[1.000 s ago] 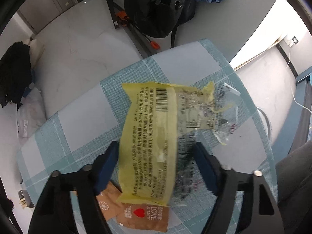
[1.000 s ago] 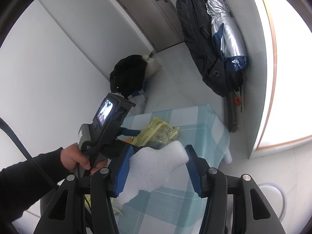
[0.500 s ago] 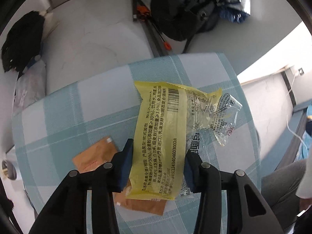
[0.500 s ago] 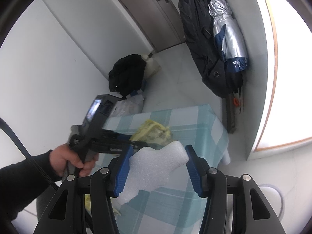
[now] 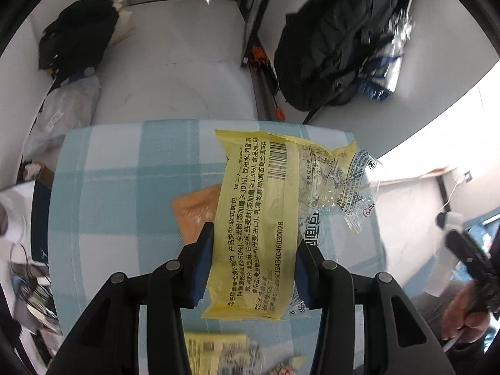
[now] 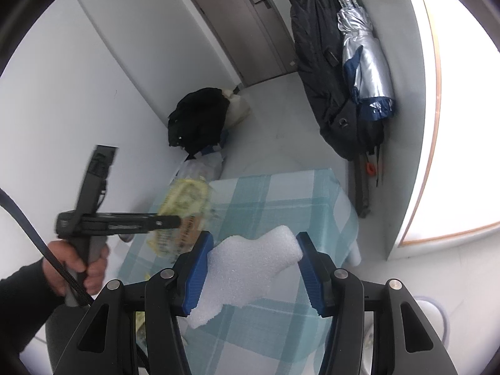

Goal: Collect trash
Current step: 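Carry the yellow wrapper with the left tool while the right tool carries the foam to the bin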

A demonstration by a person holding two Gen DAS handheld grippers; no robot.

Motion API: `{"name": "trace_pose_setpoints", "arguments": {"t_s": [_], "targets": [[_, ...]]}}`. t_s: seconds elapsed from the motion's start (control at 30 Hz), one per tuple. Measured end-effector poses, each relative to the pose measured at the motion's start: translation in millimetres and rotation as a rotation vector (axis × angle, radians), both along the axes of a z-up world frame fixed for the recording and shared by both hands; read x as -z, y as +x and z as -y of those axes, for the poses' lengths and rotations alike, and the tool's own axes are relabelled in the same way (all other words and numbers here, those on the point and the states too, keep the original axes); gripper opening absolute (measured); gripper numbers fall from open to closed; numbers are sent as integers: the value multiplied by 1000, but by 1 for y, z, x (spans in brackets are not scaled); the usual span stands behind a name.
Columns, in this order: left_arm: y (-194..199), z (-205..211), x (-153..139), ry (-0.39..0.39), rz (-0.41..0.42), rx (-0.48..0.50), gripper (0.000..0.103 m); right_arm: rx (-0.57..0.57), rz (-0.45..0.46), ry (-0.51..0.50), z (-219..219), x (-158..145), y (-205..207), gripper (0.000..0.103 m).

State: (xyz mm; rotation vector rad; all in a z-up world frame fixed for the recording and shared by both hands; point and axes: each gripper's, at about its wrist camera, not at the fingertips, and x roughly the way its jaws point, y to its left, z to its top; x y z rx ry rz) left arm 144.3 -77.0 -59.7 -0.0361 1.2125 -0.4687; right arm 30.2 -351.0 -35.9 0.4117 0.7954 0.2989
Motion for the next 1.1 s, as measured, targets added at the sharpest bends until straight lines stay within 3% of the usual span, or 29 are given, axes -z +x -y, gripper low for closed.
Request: {"name": "trace_pose_setpoints", "arguments": {"t_s": [0.6,1.1], "targets": [[-67,-75,-64,-133,307,-118,40,-27,42,-42,-81,-32,-31,53],[-96,-91,-75,-189,368,-152,40,-34,72,-67,-111,-44,-50,53]]}}
